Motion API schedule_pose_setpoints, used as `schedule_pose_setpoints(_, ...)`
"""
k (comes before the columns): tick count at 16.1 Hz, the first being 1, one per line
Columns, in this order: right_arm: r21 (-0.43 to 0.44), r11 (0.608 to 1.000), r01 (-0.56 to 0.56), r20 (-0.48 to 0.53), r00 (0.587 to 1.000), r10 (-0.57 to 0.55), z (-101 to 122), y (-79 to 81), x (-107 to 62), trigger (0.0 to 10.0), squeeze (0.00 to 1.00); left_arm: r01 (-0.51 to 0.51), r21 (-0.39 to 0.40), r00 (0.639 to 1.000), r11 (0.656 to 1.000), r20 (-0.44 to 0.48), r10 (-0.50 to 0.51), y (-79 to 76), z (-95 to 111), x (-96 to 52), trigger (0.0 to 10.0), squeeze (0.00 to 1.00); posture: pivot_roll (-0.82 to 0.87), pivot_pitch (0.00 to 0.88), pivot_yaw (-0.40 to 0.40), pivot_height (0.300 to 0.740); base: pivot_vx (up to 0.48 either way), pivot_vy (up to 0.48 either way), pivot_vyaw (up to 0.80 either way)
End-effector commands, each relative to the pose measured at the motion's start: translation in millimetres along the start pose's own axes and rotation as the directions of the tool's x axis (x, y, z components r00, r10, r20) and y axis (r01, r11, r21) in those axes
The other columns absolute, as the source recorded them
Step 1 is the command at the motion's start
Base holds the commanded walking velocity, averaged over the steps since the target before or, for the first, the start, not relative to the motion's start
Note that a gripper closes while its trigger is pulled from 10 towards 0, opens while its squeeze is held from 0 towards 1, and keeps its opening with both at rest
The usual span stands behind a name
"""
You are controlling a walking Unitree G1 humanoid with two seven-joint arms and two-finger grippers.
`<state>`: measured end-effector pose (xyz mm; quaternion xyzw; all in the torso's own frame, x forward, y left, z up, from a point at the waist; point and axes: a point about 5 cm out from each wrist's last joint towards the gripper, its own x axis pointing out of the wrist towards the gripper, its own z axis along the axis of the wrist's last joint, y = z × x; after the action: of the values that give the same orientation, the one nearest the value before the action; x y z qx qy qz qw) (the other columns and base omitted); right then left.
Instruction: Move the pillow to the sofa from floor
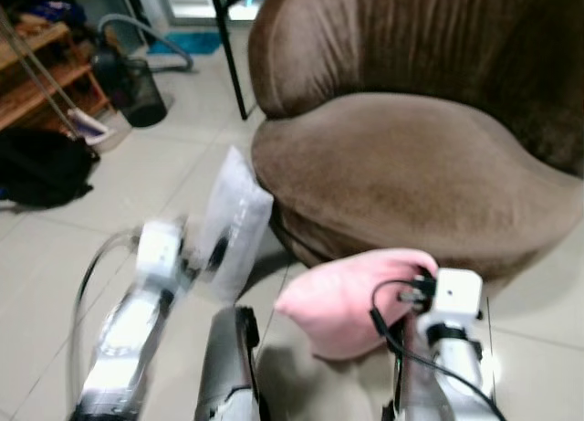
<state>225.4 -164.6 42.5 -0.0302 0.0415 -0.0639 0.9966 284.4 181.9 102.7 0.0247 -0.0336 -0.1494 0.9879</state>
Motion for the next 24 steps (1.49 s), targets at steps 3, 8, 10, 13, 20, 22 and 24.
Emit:
schedule_pose_setpoints(3, -0.007, 1.0, 0.009, 0.106, 0.994, -0.008, 25.0, 1.4, 9.2, 0.0, 0.0, 0.019, -0.002, 0.999, 1.0, -0.04, -0.019, -0.6, -8.1, -5.5, 10.0, 0.0, -0.04, 0.0, 0.111, 0.507, 0.0, 0.0, 0.0)
schedule_pose_setpoints(8, -0.026, 1.0, 0.008, 0.09, 0.996, -0.006, 24.6, 5.4, 11.7, 0.0, 0.0, 0.036, -0.007, 0.998, 0.999, -0.049, -0.037, -7.3, -8.9, -1.8, 10.0, 0.0, -0.04, 0.0, 0.111, 0.512, 0.0, 0.0, 0.0)
schedule_pose_setpoints(10, 0.022, 1.0, 0.001, 0.067, 0.998, -0.002, 23.0, 7.1, 11.9, 0.0, 0.0, 0.042, 0.004, 0.997, 0.999, -0.07, -0.042, -6.3, -14.2, -3.1, 10.0, 0.0, -0.03, 0.0, 0.108, 0.532, 0.0, 0.0, 0.0)
schedule_pose_setpoints(13, 0.053, 0.999, 0.008, 0.049, 0.999, -0.01, 19.8, 7.8, 13.8, 0.0, 0.0, 0.047, 0.015, 0.996, 0.999, -0.08, -0.046, -5.1, -14.8, -3.8, 10.0, 0.0, -0.02, 0.0, 0.106, 0.562, 0.0, 0.0, 0.0)
schedule_pose_setpoints(20, 0.061, 0.998, -0.024, 0.057, 0.998, 0.021, 20.3, 11.6, 15.1, 0.0, 0.0, 0.042, 0.004, 0.997, 0.999, -0.067, -0.042, -2.9, -15.0, 3.1, 10.0, 0.0, -0.02, 0.0, 0.107, 0.637, 0.0, 0.0, 0.0)
schedule_pose_setpoints(22, 0.07, 0.997, -0.022, 0.056, 0.998, 0.018, 19.4, 12.1, 15.4, 0.0, 0.0, 0.059, 0.025, 0.996, 0.998, -0.075, -0.057, -1.7, -12.1, 4.6, 10.0, 0.0, -0.02, 0.0, 0.112, 0.657, 0.0, 0.0, 0.0)
schedule_pose_setpoints(24, 0.073, 0.997, -0.026, 0.053, 0.998, 0.022, 18.6, 14.8, 15.0, 0.0, 0.0, 0.062, 0.026, 0.996, 0.998, -0.073, -0.06, -1.8, -10.8, 4.4, 10.0, 0.0, -0.02, 0.0, 0.116, 0.672, 0.0, 0.0, 0.0)
